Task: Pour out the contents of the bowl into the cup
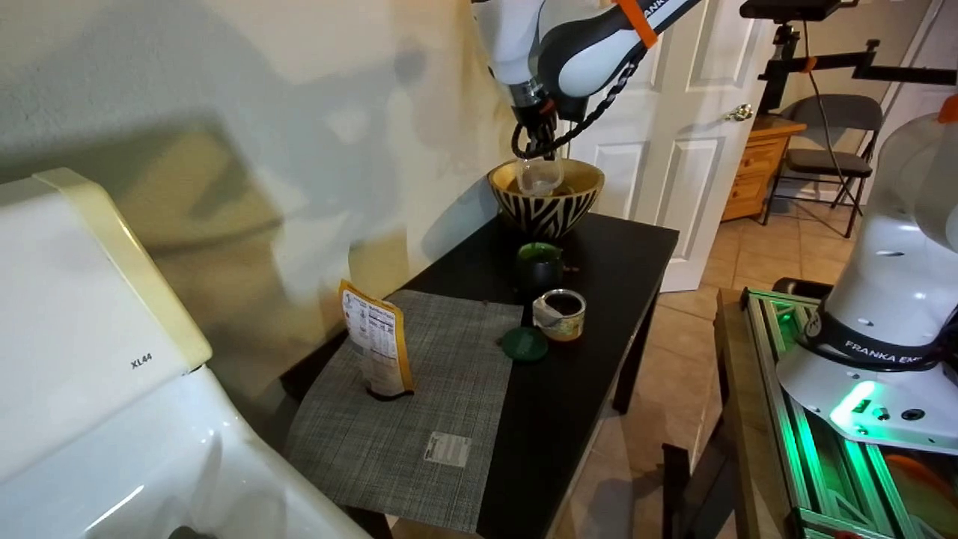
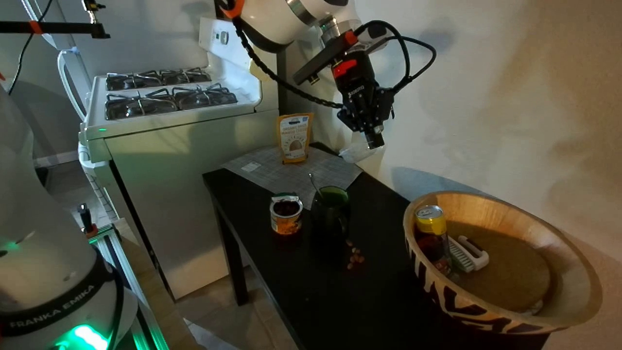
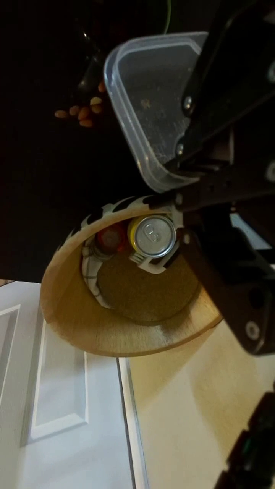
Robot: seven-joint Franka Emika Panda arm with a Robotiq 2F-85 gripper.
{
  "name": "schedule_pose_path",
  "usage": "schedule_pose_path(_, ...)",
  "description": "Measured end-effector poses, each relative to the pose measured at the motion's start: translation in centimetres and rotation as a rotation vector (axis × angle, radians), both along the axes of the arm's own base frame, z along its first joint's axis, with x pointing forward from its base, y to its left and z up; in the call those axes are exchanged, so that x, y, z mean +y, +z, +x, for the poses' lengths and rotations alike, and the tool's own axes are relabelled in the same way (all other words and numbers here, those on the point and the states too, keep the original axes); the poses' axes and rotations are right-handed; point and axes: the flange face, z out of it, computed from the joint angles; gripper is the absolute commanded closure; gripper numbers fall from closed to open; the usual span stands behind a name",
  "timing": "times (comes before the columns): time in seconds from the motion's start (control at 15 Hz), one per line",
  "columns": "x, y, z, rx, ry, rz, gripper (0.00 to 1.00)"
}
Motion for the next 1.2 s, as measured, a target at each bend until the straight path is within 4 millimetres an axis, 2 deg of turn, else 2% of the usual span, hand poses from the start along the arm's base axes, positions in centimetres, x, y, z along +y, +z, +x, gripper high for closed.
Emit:
schedule_pose_path(0.27, 0.8, 0.4, 2.2, -0.184, 0.076, 0.067, 0.97)
schedule_pose_path(0.47, 2.0, -0.9, 4.4, -0.331, 0.153, 0.173, 0.97)
schedule_pose_path(0.67, 4.0, -4.2, 6.5, -0.377, 0.245, 0.306, 0.97)
schedule_pose_path(0.93, 6.4, -9.8, 8.3, -0.287, 0.323, 0.452, 0.97)
schedule_pose_path(1.07, 6.8, -11.9, 9.1, -0.254, 0.334, 0.495, 0.97)
schedule_pose_path(1.2, 6.6, -13.1, 10.0, -0.25, 0.319, 0.512, 0.97)
